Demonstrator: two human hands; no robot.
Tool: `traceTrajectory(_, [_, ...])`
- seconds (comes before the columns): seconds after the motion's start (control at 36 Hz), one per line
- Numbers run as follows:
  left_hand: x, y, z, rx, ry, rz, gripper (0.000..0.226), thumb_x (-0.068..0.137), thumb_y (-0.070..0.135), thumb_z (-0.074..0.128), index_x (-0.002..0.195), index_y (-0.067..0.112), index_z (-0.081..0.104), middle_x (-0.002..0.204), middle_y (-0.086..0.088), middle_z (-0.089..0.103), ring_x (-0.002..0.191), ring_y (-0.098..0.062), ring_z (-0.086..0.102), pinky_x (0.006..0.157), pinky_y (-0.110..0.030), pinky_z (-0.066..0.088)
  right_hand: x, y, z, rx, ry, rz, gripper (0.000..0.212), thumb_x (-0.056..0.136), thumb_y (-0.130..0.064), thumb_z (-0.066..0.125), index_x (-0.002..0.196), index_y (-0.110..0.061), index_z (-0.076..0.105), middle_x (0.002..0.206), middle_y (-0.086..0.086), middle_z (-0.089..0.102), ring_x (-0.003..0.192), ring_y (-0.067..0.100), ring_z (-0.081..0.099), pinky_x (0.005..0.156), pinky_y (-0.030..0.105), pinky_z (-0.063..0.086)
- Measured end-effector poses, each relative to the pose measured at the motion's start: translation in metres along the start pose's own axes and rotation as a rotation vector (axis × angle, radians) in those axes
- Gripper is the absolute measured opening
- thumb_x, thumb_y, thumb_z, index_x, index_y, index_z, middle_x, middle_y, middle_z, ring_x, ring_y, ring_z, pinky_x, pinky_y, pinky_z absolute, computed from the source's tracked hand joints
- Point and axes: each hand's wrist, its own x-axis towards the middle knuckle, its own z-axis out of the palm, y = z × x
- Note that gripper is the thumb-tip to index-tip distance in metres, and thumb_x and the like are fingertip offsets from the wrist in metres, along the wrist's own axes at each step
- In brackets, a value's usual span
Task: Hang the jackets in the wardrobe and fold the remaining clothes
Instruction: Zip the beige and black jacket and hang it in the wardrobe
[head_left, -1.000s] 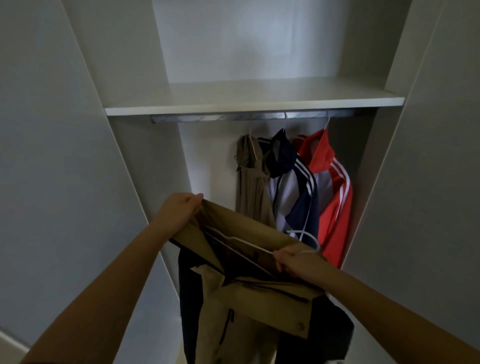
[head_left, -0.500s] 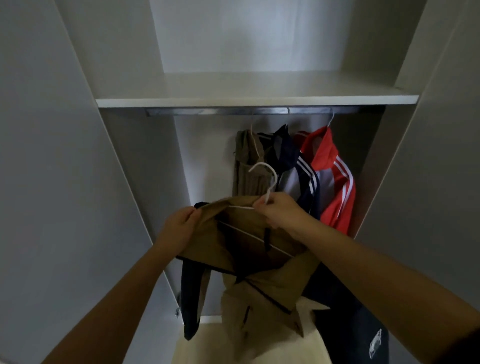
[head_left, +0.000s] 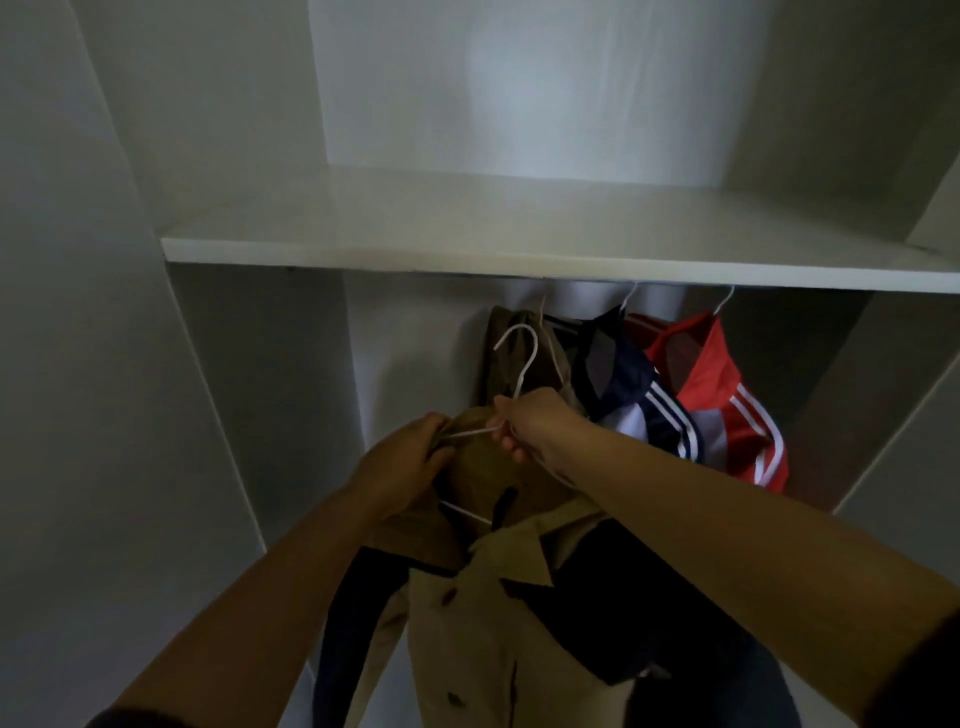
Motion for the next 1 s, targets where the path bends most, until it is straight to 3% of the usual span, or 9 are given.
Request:
traceTrajectory(0.14, [0.055,-0.037,0.007,0.125,0.087,0.068,0.013,0.099,0.029,0.042,0.095,0.023,0.053,0.094,0.003,0.056,0.088,-0.016,0.055,0.071,-0.032,0.042,0.067,-0.017,0.001,-0.048,0.026,0.029,0.041,0.099,-0.022,0.046,0.064,-0.005,0.054,0.051,0.006,0.047,0.042,0.013,0.038,0.031,0.014,0.030])
traceTrajectory(0.28, [0.108,-0.067,0.016,0.258,0.219,0.089,0.010,0.093,0.024,0.052,0.100,0.022,0.059,0.104,0.000,0.061,0.094,-0.019,0.058,0.069,-0.028,0.037,0.128,-0.026,-0.001,-0.031,0.036,-0.029,0.041,0.099,-0.020,0.046,0.062,-0.003,0.054,0.044,0.004,0.048,0.036,0.011,0.037,0.029,0.014,0.026])
traceTrajectory(0.44, [0.152,-0.091,0.011,0.256,0.238,0.097,0.023,0.086,0.025,0.063,0.107,0.015,0.060,0.111,-0.005,0.060,0.102,-0.025,0.058,0.084,-0.034,0.045,0.173,-0.044,0.005,-0.048,0.039,-0.175,0.041,0.100,-0.019,0.043,0.062,-0.005,0.053,0.052,0.005,0.049,0.039,0.011,0.037,0.031,0.014,0.026])
traceTrajectory(0.53, [0.169,-0.095,0.000,0.211,0.296,0.080,0.017,0.089,0.018,0.059,0.105,0.010,0.060,0.107,-0.012,0.059,0.100,-0.030,0.057,0.085,-0.037,0.046,0.186,-0.058,0.005,-0.069,0.084,-0.248,0.042,0.100,-0.021,0.046,0.062,-0.004,0.055,0.058,0.008,0.052,0.044,0.015,0.040,0.035,0.018,0.030])
traceTrajectory(0.61, [0.186,-0.095,-0.014,0.231,0.378,0.069,0.020,0.094,0.020,0.053,0.112,0.013,0.060,0.109,-0.011,0.059,0.100,-0.029,0.058,0.080,-0.030,0.041,0.195,-0.076,0.002,-0.071,0.096,-0.299,0.037,0.097,-0.014,0.049,0.062,-0.004,0.056,0.057,0.008,0.054,0.043,0.014,0.042,0.036,0.020,0.032])
traceTrajectory(0.72, [0.209,-0.091,-0.028,0.212,0.302,0.000,0.026,0.098,0.025,0.046,0.118,0.011,0.058,0.122,-0.012,0.057,0.109,-0.027,0.054,0.089,-0.030,0.040,0.208,-0.092,-0.002,-0.113,0.142,-0.310,0.036,0.097,-0.018,0.050,0.064,-0.006,0.056,0.046,0.002,0.055,0.033,0.008,0.043,0.034,0.014,0.032])
traceTrajectory(0.83, [0.221,-0.098,-0.020,0.213,0.188,-0.028,0.034,0.101,0.027,0.042,0.130,0.013,0.052,0.132,-0.012,0.053,0.120,-0.028,0.050,0.096,-0.031,0.035,0.224,-0.084,0.003,-0.170,0.141,-0.254,0.037,0.096,-0.019,0.052,0.063,-0.005,0.058,0.058,0.007,0.053,0.045,0.014,0.042,0.041,0.022,0.032])
traceTrajectory(0.89, [0.221,-0.105,-0.009,0.195,0.176,-0.042,0.032,0.099,0.025,0.045,0.127,0.011,0.054,0.130,-0.012,0.055,0.118,-0.027,0.051,0.097,-0.033,0.037,0.230,-0.074,0.008,-0.198,0.145,-0.251,0.037,0.096,-0.019,0.051,0.063,-0.004,0.059,0.059,0.008,0.053,0.047,0.016,0.043,0.044,0.023,0.033])
traceTrajectory(1.0, [0.216,-0.114,0.010,0.162,0.189,-0.054,0.031,0.094,0.026,0.053,0.118,0.007,0.059,0.119,-0.011,0.060,0.110,-0.028,0.056,0.089,-0.034,0.043,0.235,-0.057,0.011,-0.250,0.176,-0.263,0.034,0.099,-0.028,0.048,0.090,-0.001,0.067,0.060,0.003,0.057,0.046,0.011,0.048,0.041,0.018,0.040])
